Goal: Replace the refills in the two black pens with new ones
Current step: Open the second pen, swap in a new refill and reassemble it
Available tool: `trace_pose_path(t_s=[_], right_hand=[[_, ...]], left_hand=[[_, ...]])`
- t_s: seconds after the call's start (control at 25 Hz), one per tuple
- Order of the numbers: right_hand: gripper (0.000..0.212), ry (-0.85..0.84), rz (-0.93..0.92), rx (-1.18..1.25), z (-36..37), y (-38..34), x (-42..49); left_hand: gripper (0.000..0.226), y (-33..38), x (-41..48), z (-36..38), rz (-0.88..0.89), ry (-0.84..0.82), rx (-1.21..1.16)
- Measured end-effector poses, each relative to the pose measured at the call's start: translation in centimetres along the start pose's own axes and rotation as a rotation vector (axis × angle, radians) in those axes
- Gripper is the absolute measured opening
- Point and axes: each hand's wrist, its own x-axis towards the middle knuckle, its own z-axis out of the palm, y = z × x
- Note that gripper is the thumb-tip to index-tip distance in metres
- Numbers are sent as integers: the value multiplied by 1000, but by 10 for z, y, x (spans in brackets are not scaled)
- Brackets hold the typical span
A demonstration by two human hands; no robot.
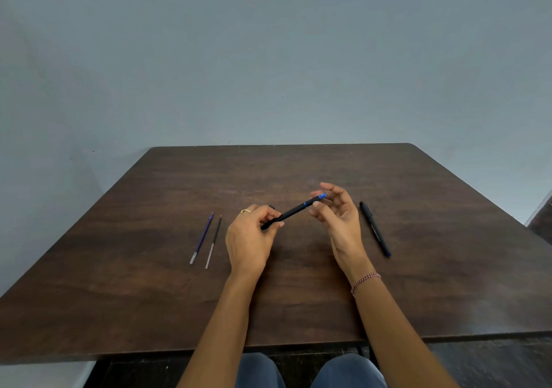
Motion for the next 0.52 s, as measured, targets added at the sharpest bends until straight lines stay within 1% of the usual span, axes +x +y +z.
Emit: trace_pose_path(t_s=[0.12,0.36,0.52], right_hand=[[39,-13,-22,-2,-1,-1,0],[33,-2,-9,-33,0,-1,-1],[43,-27,-5,-83,1,1,0]], left_hand=[[18,0,0,0,-1,-1,1],[18,0,-1,0,6,2,-3],[19,1,-1,-1,12,5,16]])
